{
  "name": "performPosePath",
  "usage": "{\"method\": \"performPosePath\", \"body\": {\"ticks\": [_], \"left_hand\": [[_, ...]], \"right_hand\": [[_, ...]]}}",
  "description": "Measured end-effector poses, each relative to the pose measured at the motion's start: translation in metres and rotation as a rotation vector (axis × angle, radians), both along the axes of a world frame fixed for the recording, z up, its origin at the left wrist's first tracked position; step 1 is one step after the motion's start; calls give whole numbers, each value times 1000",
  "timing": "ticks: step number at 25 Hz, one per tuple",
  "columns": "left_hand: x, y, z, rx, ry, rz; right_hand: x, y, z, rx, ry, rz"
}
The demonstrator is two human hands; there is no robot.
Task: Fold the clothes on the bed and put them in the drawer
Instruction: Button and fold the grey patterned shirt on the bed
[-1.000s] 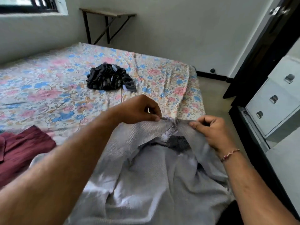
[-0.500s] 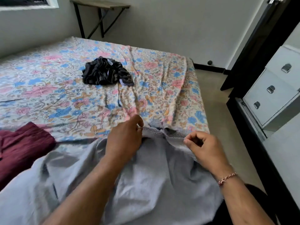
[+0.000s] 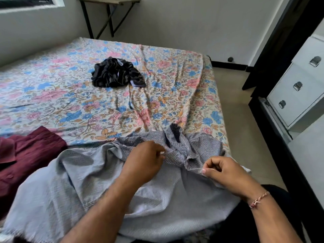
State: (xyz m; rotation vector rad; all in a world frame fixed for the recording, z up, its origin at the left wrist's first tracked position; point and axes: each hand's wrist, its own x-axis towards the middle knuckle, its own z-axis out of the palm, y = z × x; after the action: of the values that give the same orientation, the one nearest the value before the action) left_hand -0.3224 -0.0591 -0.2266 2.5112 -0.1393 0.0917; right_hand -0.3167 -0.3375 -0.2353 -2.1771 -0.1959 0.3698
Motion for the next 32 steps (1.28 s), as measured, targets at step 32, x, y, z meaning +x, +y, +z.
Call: {"method": "performPosePath", "body": {"ticks": [32], "left_hand": [[-39, -34, 4, -1333, 440, 356]], "right_hand": [[-34, 31, -11, 395, -191, -461]]}}
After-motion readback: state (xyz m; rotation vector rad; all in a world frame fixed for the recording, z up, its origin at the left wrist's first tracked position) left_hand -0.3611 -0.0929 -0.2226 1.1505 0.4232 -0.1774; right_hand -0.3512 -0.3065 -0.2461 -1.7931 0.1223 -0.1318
